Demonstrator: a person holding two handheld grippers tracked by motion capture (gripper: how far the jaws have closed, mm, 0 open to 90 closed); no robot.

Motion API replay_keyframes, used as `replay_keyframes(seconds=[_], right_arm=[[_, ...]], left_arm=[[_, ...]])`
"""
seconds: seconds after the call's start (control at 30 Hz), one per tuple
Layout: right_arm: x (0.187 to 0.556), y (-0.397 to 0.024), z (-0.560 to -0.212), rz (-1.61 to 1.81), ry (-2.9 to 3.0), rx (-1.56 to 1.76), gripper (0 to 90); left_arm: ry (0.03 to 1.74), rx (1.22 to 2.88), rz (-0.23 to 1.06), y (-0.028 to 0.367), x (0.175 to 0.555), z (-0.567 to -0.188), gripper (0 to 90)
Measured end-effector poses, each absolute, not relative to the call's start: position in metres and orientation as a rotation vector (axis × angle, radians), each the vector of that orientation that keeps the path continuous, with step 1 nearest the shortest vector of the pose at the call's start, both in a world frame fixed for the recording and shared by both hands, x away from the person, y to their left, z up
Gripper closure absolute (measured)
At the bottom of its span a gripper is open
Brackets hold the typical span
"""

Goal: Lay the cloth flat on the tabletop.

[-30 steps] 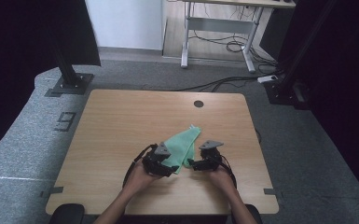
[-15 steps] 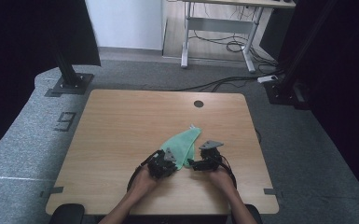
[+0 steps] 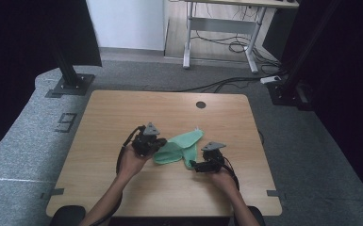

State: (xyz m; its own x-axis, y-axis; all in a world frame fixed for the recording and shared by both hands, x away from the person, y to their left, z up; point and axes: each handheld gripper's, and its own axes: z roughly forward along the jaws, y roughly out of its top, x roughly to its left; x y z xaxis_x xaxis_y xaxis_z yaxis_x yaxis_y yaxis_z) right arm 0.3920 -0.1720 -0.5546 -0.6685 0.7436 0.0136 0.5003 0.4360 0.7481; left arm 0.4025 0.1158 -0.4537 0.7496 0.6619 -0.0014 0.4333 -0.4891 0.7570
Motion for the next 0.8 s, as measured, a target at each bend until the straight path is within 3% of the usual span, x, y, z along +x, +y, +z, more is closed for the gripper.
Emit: replay_keyframes(seconds=[0.2, 0.47, 0.7, 0.8], right_arm=[[0.392, -0.172, -0.555, 1.077, 2.375, 1.07, 18.3], [0.392, -0.172, -0.555, 1.077, 2.375, 1.068, 18.2], [0.392, -0.172, -0.555, 1.077, 2.376, 1.067, 18.2], [0.392, -0.172, -0.555, 1.077, 2.376, 1.066, 18.1]], left_arm=[[0.904, 2.158, 0.434, 0.136, 0.421, -0.453, 85.9], [1.079, 2.187, 0.467, 0.17, 0.441, -0.484, 84.0], [1.132, 2.148, 0.493, 0.178, 0.44, -0.494, 37.0], [1.065, 2.123, 0.477, 0.161, 0.432, -0.479, 23.7]])
